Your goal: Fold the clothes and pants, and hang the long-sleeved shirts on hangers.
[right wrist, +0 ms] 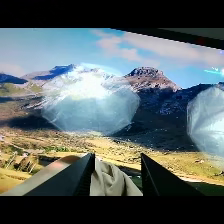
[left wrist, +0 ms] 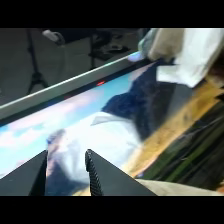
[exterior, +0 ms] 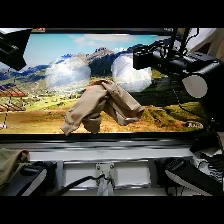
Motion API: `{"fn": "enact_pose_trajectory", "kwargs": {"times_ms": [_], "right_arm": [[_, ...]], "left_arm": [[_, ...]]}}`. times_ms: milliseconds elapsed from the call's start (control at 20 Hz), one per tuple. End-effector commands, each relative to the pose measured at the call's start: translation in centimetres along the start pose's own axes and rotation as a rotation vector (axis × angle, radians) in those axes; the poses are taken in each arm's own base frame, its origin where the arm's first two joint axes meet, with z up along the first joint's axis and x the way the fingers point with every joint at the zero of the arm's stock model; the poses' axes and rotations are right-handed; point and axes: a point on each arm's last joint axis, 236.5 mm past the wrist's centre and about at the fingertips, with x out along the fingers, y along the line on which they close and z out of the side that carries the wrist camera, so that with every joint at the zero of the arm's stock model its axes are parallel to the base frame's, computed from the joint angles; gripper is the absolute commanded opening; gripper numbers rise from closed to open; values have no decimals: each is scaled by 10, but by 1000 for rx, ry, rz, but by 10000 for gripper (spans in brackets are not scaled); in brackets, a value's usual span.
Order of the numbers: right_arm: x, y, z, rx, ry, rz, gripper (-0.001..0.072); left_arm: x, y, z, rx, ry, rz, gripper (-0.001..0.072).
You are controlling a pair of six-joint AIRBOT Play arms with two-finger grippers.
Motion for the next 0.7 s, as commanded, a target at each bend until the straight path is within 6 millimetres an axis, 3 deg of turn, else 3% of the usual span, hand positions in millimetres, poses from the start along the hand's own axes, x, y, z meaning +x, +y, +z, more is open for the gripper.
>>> {"fn": "enact_pose_trajectory", "kwargs": {"times_ms": [0,150,200,300,400,500,600,650], "right_arm": [[0,0,0,1,1,1,365],[0,0,0,1,1,1,365],[0,0,0,1,1,1,365],[0,0,0,1,1,1,365],[0,0,0,1,0,1,365],[0,0,0,3,-1,1,365],[0,2,11,3,-46,8,365],[0,3,14,3,-61,11,365]], "left_arm": [[7,-15,-7,-72,26,-73,274],[21,-34,-68,-95,254,-180,274],[23,-46,-99,-118,362,-238,272],[21,-81,-139,-209,469,-390,249],[23,-104,-170,-243,502,-465,214],[31,-110,-201,-251,541,-470,216],[40,-112,-216,-197,542,-484,246],[48,-109,-216,-193,527,-470,323]]}}
